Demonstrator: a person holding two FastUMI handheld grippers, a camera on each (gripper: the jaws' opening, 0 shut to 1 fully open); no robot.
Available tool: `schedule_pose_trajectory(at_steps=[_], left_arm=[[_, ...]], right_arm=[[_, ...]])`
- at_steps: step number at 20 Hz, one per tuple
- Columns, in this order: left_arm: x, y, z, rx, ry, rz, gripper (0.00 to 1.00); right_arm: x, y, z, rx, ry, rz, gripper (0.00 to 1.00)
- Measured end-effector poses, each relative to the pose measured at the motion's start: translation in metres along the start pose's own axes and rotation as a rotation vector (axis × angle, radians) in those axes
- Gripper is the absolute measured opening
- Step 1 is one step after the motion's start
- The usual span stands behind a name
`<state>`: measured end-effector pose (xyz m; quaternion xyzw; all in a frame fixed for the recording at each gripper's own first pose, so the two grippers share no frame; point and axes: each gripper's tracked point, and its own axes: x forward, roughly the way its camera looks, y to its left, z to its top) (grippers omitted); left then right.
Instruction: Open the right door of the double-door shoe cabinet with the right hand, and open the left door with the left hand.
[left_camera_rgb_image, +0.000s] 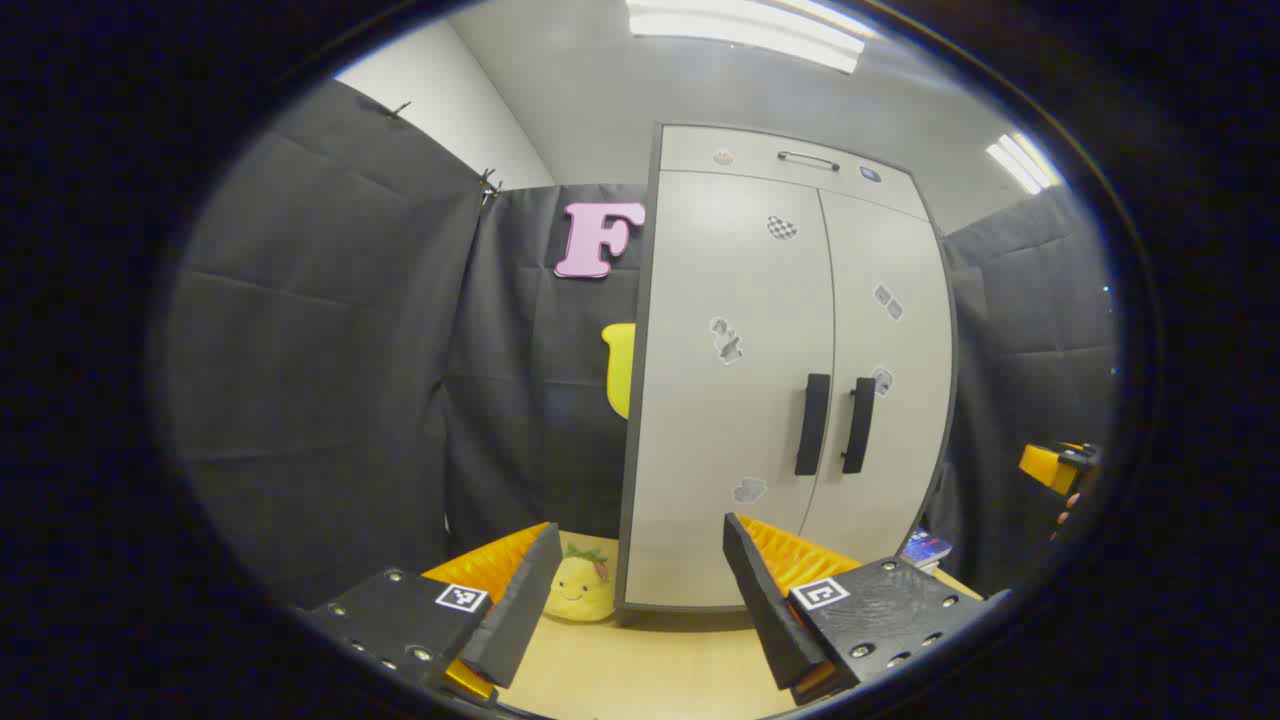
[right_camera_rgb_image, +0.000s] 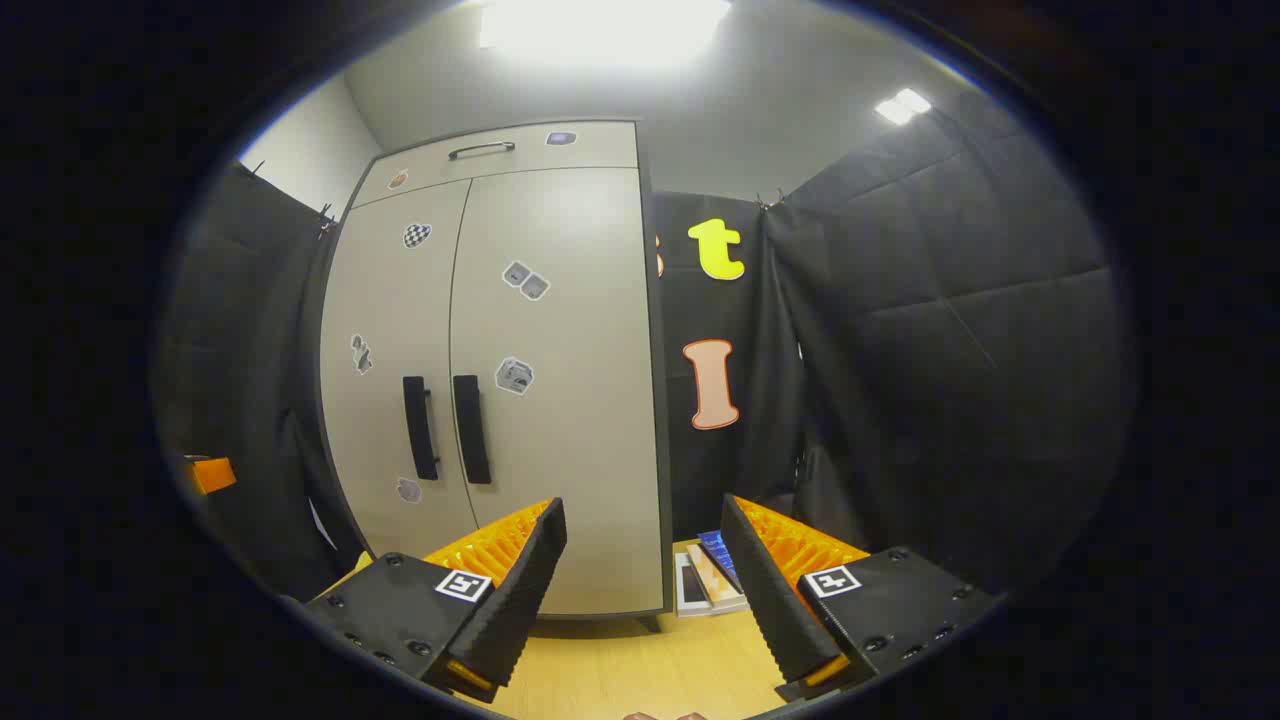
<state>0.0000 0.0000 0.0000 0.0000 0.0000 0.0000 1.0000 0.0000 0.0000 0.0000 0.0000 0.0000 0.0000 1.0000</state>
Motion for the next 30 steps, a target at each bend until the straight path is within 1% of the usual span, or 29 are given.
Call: schedule_pose_trajectory(at_steps=[4, 8, 12, 17, 21, 25, 28, 30], left_arm=[[0.0, 0.004, 0.0, 0.014, -0.011, 0.002, 0.94], [0.003, 0.015, -0.01, 0.027, 0.001, 0.017, 0.94], [0.003, 0.019, -0.019, -0.001, 0.021, 0.016, 0.94], [-0.008, 0.026, -0.03, -0.009, 0.04, 0.047, 0.94], [-0.019, 0.034, -0.038, -0.014, 0.043, 0.08, 0.94], [-0.024, 0.039, -0.047, -0.014, 0.053, 0.094, 0.94], [-0.026, 0.04, -0.05, -0.015, 0.051, 0.091, 0.94], [-0.025, 0.04, -0.051, -0.014, 0.053, 0.087, 0.94]], right_arm=[[0.012, 0.018, -0.003, 0.014, 0.033, 0.023, 0.98], [0.028, 0.045, -0.004, -0.014, 0.059, 0.063, 0.98], [0.035, 0.07, 0.0, -0.014, 0.05, 0.1, 0.98], [0.052, 0.101, 0.007, -0.015, 0.04, 0.158, 0.98], [0.066, 0.125, 0.023, 0.002, 0.022, 0.211, 0.98], [0.082, 0.143, 0.049, 0.031, -0.015, 0.233, 0.97], [0.092, 0.151, 0.07, 0.036, -0.042, 0.238, 0.98], [0.101, 0.153, 0.079, 0.019, -0.059, 0.229, 0.97]])
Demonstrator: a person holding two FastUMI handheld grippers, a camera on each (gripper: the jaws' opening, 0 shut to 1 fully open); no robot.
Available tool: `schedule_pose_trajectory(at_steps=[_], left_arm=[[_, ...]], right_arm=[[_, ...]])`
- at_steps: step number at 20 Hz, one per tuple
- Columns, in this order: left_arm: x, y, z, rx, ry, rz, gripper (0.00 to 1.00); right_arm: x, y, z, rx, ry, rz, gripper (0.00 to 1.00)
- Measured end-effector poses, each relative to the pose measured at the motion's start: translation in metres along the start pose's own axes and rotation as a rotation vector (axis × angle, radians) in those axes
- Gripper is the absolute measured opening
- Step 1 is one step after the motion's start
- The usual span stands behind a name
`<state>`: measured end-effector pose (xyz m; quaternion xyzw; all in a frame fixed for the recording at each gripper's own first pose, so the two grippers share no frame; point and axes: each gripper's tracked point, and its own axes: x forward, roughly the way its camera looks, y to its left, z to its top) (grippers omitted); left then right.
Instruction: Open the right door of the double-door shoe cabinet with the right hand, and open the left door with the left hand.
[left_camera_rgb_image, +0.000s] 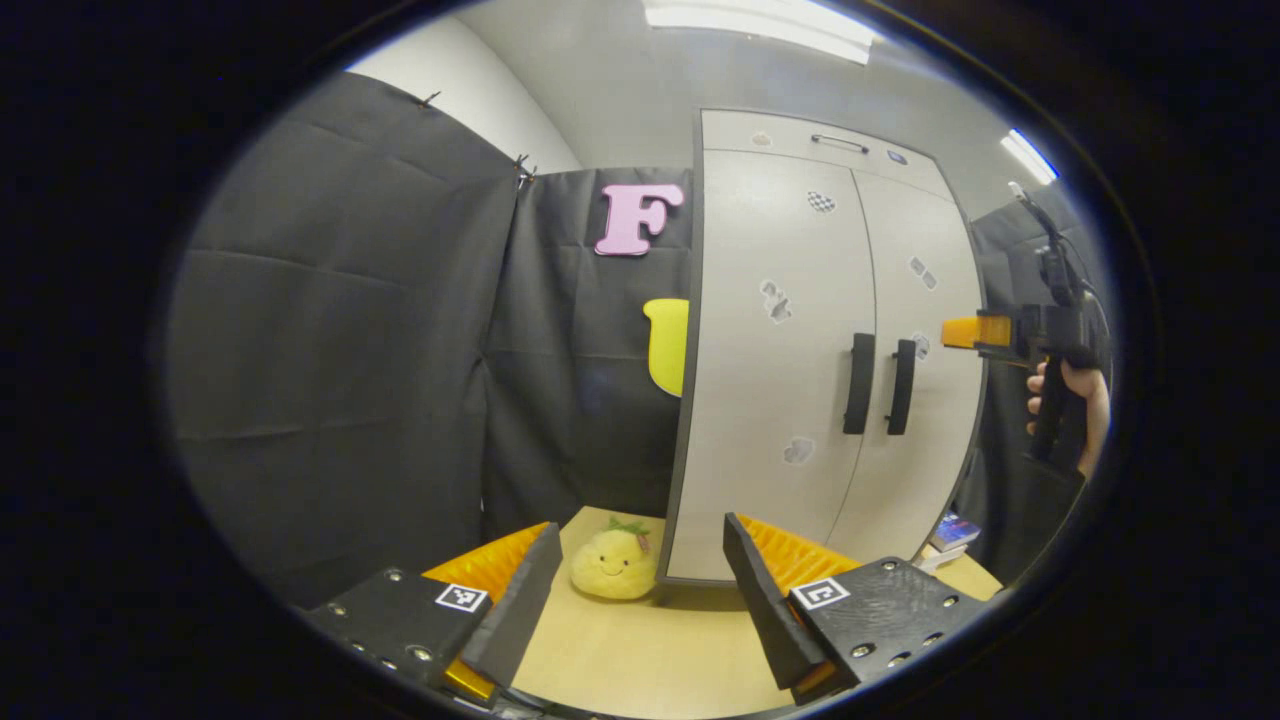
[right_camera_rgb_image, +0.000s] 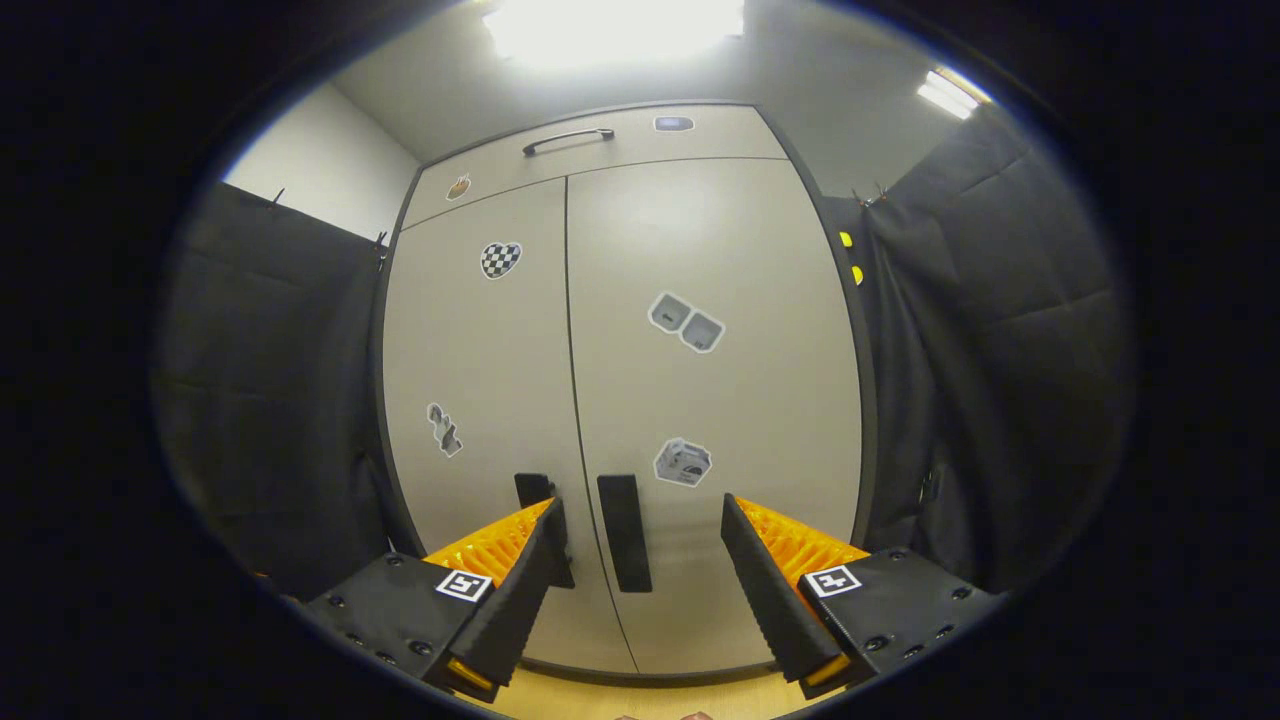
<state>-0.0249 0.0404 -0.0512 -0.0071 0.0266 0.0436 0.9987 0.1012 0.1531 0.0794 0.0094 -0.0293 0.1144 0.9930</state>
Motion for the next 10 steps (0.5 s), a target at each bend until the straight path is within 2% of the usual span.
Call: schedule_pose_trajectory(at_steps=[5, 10], left_arm=[[0.004, -0.008, -0.003, 0.0, 0.006, -0.029, 0.94], [0.009, -0.015, -0.002, 0.025, 0.006, -0.054, 0.94]], right_arm=[[0.028, -0.001, 0.002, -0.007, 0.033, -0.012, 0.98], [0.059, 0.001, -0.018, 0.023, 0.1, -0.026, 0.98]])
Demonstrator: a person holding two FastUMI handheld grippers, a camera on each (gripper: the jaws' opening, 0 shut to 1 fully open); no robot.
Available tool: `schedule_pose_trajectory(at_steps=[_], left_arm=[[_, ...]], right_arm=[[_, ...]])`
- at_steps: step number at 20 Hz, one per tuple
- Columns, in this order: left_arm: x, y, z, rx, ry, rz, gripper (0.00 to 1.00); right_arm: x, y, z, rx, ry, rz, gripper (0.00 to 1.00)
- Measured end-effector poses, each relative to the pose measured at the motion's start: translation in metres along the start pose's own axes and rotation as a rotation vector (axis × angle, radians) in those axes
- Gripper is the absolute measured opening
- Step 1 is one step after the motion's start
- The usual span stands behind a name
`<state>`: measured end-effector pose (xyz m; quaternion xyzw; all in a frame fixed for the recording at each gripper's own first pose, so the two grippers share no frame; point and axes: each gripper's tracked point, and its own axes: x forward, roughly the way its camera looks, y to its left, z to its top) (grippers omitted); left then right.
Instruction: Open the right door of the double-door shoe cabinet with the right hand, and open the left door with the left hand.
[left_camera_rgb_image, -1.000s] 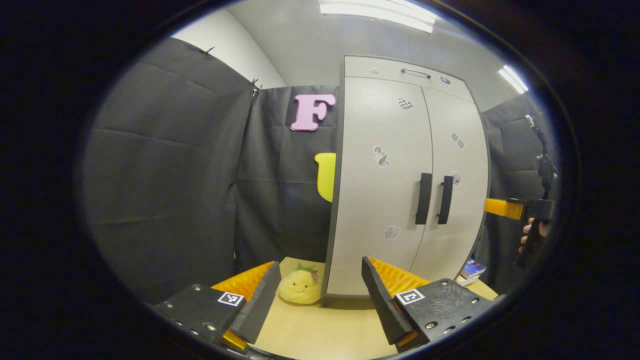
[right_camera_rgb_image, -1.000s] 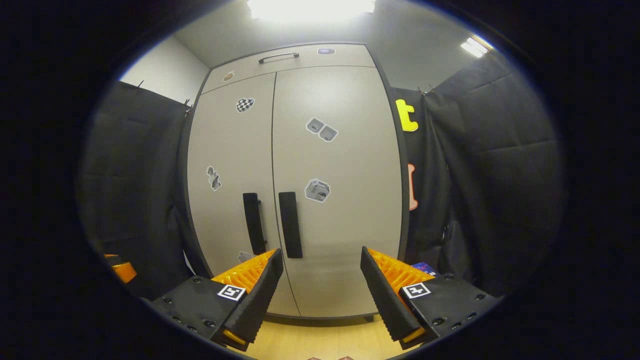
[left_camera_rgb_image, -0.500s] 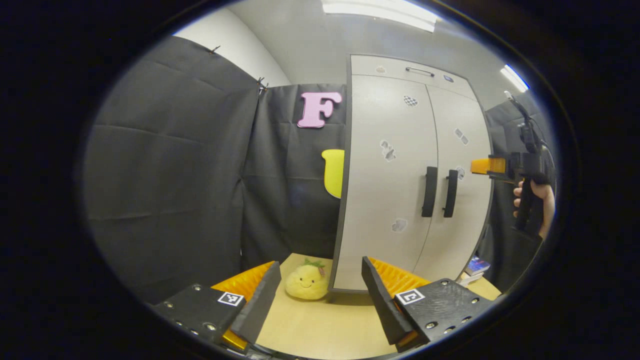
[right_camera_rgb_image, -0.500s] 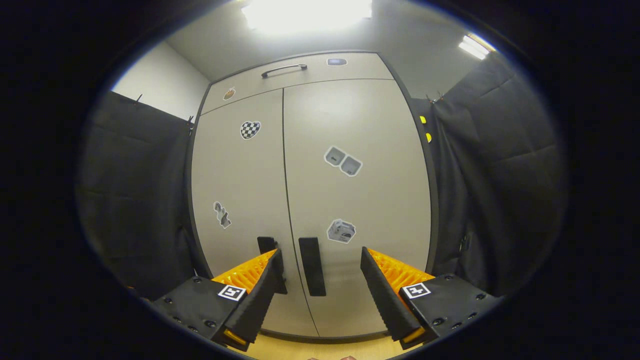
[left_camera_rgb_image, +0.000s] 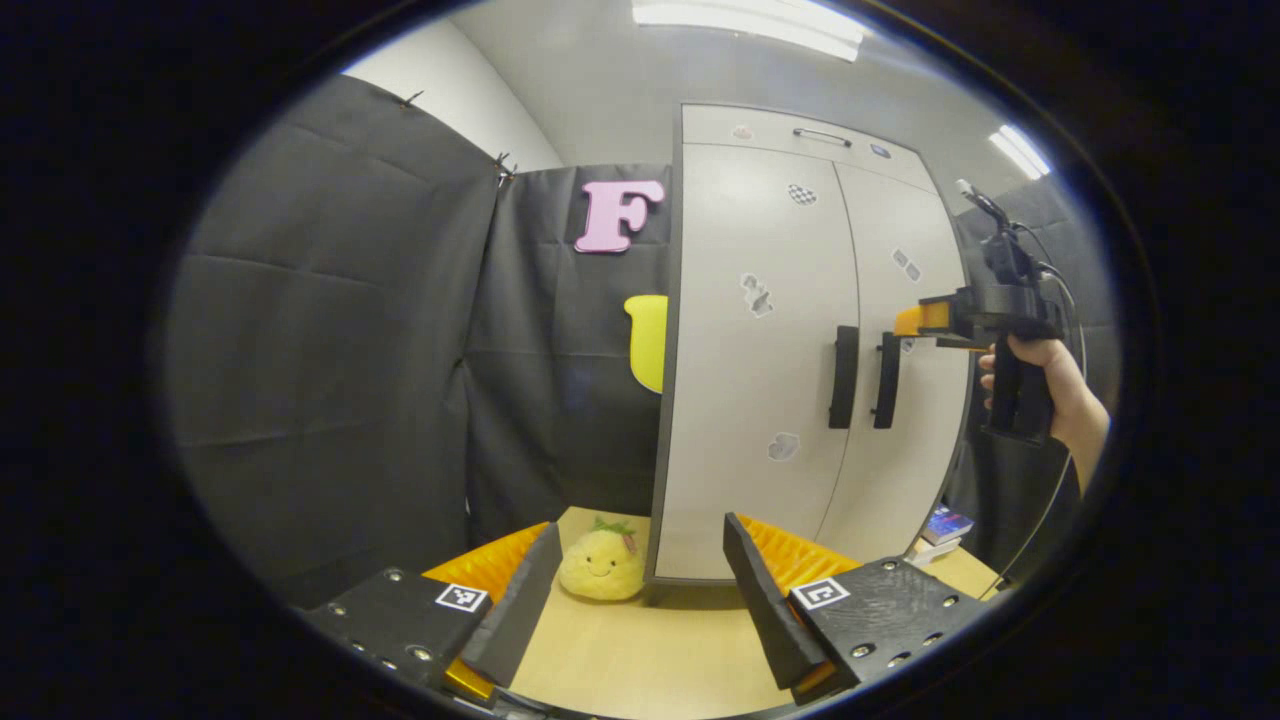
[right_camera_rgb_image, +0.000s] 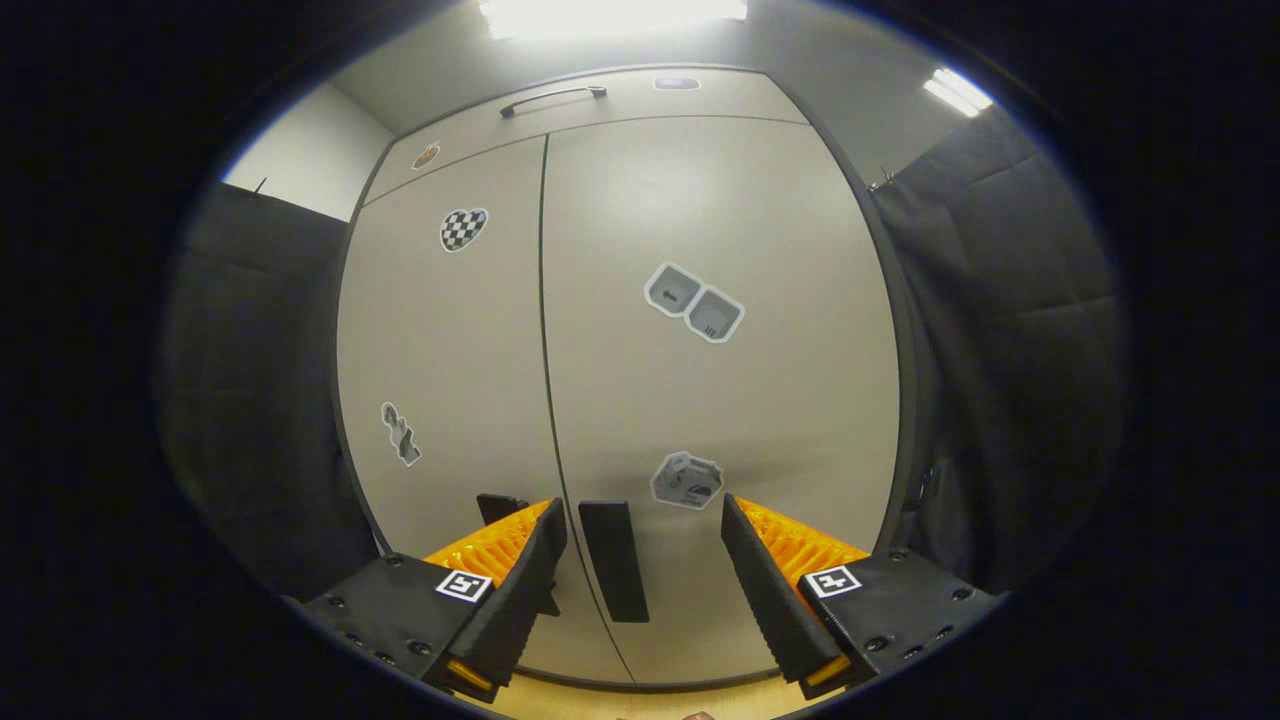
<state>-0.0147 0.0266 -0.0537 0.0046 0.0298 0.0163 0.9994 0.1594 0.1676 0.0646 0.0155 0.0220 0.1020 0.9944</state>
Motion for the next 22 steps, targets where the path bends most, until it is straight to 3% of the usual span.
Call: schedule_pose_trajectory(at_steps=[5, 6, 8, 11, 14, 15, 17, 21, 22], left_arm=[[0.004, 0.001, -0.013, -0.003, 0.035, -0.01, 0.94], [0.005, 0.002, -0.015, -0.004, 0.041, -0.008, 0.94], [0.006, 0.005, -0.018, -0.008, 0.048, -0.006, 0.94], [0.007, 0.009, -0.019, -0.013, 0.05, 0.0, 0.94], [0.007, 0.012, -0.019, -0.026, 0.047, 0.009, 0.94], [0.007, 0.012, -0.019, -0.033, 0.048, 0.008, 0.94], [0.005, 0.012, -0.02, -0.04, 0.049, 0.006, 0.94], [0.003, 0.011, -0.024, -0.034, 0.057, 0.003, 0.94], [0.003, 0.011, -0.024, -0.034, 0.06, 0.001, 0.94]], right_arm=[[0.032, 0.005, -0.024, -0.026, 0.059, -0.015, 0.97], [0.037, 0.005, -0.029, -0.028, 0.078, -0.021, 0.89], [0.042, 0.006, -0.037, -0.023, 0.109, -0.026, 0.87], [0.048, 0.009, -0.04, -0.019, 0.116, -0.03, 0.55], [0.046, 0.013, -0.045, -0.014, 0.13, -0.01, 0.53], [0.048, 0.014, -0.042, -0.012, 0.118, -0.013, 0.34], [0.047, 0.012, -0.041, -0.009, 0.12, -0.01, 0.34], [0.046, 0.014, -0.042, -0.04, 0.106, 0.045, 0.08], [0.044, 0.014, -0.043, -0.052, 0.119, 0.056, 0.08]])
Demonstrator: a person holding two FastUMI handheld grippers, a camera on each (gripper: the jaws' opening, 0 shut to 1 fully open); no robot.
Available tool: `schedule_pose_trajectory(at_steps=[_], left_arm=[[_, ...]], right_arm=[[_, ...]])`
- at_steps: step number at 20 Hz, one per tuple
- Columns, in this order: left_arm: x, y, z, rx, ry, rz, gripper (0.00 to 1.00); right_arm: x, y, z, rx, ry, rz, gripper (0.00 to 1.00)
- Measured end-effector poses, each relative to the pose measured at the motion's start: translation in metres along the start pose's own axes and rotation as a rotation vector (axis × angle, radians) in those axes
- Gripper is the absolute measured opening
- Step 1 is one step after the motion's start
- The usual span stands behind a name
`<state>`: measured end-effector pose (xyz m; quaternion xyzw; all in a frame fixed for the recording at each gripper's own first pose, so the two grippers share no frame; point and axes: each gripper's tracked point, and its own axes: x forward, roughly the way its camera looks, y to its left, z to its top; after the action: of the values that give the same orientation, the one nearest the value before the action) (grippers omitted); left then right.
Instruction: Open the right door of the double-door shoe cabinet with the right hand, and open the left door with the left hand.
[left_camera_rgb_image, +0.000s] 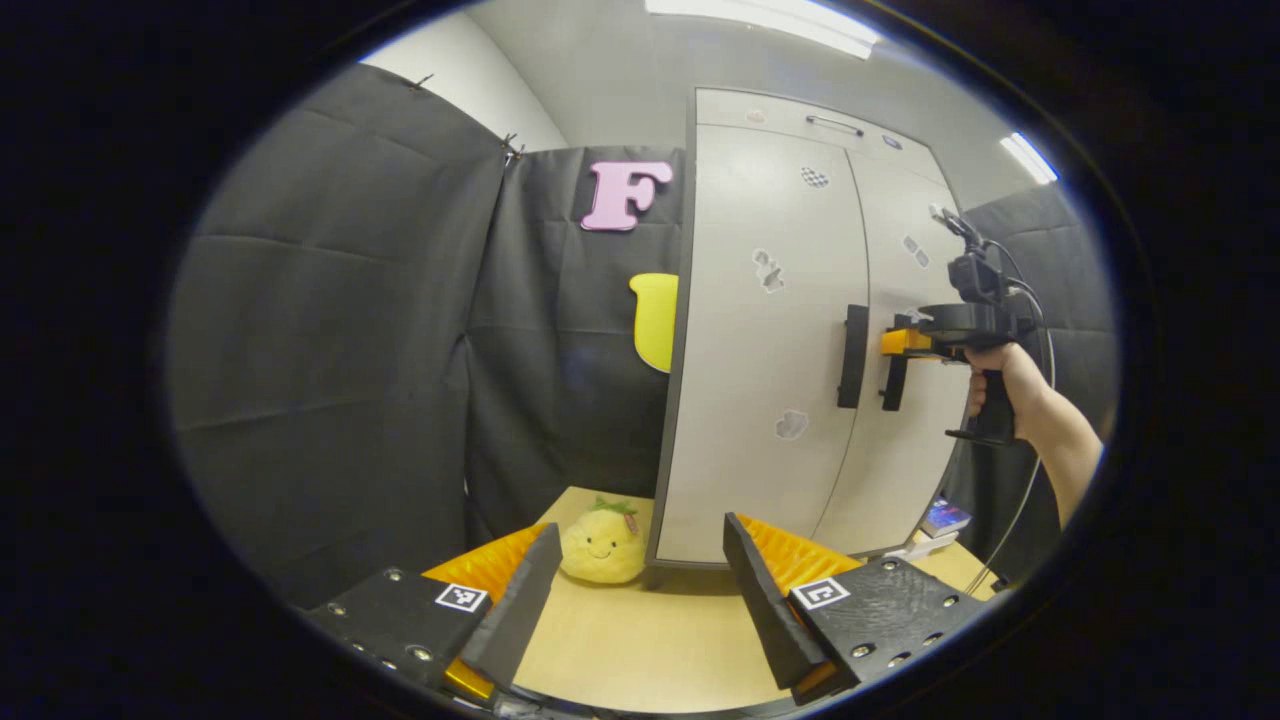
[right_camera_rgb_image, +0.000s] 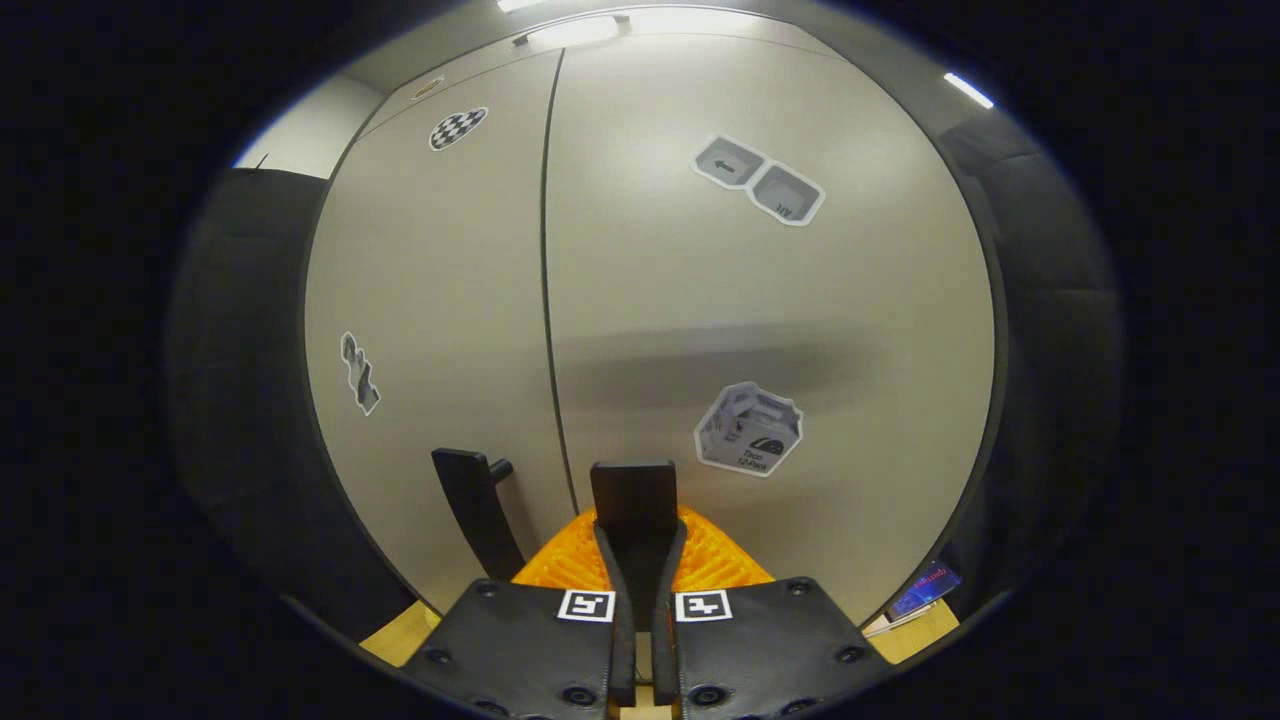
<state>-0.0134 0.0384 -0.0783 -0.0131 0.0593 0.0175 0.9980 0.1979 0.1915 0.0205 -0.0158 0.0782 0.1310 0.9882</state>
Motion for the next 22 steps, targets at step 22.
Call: schedule_pose_trajectory(at_steps=[22], left_arm=[[0.0, -0.015, -0.002, 0.014, 0.021, -0.122, 0.94]], right_arm=[[-0.087, -0.016, -0.013, 0.037, -0.025, 0.127, 0.08]])
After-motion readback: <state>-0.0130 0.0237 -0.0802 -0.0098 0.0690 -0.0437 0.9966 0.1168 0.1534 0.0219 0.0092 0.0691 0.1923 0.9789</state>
